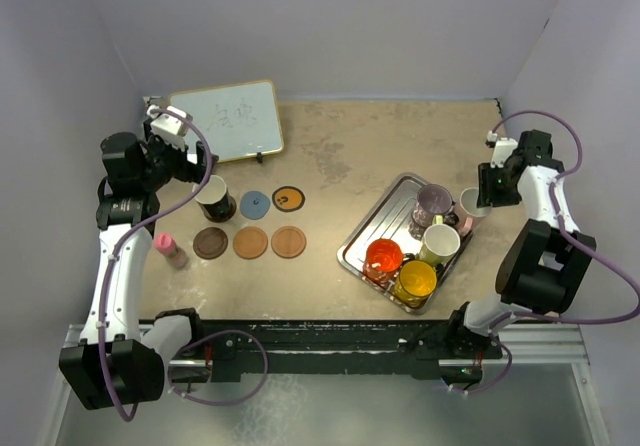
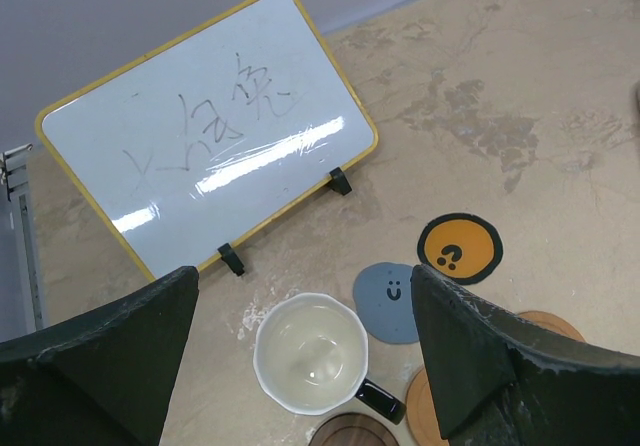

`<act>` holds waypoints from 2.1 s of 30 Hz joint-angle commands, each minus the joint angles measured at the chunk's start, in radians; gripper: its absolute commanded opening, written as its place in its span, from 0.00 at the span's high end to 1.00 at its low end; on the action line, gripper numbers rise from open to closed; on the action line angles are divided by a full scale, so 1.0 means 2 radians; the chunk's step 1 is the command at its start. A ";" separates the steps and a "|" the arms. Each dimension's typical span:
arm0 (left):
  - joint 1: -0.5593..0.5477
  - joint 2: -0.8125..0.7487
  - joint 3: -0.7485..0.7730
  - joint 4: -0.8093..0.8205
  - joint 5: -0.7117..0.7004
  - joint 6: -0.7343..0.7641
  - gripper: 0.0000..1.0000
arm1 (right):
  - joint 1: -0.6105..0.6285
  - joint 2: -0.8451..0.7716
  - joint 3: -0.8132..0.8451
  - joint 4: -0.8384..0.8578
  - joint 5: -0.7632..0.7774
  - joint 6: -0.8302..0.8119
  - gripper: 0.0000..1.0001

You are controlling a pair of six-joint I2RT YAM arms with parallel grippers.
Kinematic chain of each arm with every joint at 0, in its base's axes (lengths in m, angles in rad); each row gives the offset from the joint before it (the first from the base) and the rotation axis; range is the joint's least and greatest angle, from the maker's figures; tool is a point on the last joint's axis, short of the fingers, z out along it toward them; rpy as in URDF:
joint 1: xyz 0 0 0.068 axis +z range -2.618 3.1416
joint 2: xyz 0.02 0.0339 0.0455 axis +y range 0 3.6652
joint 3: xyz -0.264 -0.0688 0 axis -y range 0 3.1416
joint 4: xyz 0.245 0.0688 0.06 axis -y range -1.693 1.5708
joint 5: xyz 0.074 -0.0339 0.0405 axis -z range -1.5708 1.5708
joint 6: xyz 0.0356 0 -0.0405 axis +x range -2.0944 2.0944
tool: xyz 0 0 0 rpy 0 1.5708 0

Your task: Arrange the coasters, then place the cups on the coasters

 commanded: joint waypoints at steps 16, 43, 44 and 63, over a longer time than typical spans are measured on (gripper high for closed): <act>0.003 0.007 -0.006 0.035 0.032 -0.015 0.17 | -0.002 0.018 0.057 -0.025 -0.023 -0.016 0.93; 0.003 -0.010 -0.013 0.068 0.041 -0.022 0.18 | 0.079 -0.062 0.312 -0.108 -0.080 0.030 1.00; 0.002 -0.009 -0.008 0.068 0.041 -0.023 0.19 | 0.097 -0.067 0.313 -0.100 -0.075 0.034 1.00; -0.035 0.001 0.068 -0.012 0.043 -0.015 0.22 | 0.369 -0.053 0.281 0.032 -0.018 0.116 1.00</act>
